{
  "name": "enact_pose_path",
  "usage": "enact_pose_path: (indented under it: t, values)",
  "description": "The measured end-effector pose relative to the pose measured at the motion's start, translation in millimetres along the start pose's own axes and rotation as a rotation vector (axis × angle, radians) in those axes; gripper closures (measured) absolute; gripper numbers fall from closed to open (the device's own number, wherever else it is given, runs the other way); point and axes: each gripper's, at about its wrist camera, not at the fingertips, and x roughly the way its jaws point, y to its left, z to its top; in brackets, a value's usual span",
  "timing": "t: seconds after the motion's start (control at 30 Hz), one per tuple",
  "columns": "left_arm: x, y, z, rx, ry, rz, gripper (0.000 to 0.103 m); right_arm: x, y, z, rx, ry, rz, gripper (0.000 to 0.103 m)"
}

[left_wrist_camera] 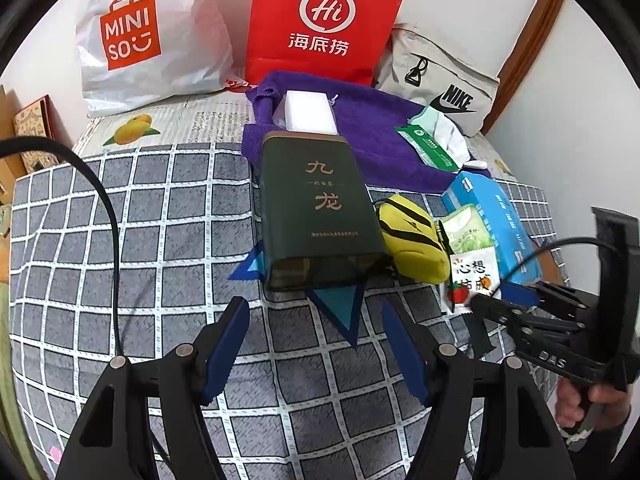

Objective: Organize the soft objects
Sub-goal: 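Move both tools back toward the dark green tin and yellow pouch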

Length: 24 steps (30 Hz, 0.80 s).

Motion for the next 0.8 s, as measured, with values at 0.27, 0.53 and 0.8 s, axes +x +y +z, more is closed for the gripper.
enact_pose_path:
  t: [0.27, 0.53, 0.8]
  values:
    - [-0.3, 7.0, -4.7, -0.006, -0.003, 0.005, 0.036, 3.4, 3.2, 0.0, 0.034, -0.029, 0.024, 0.094]
    - [6.4, 7.7, -4.4, -0.008, 0.007, 0.002, 0.036, 15.1, 10.7, 12.6, 0.012, -0.023, 0.026, 0.095]
    - [19.0, -14.1, 0.8, 0.021, 0.014, -0.026, 0.036, 5.9, 2.5, 14.1, -0.006, -0.073, 0.031, 0.099]
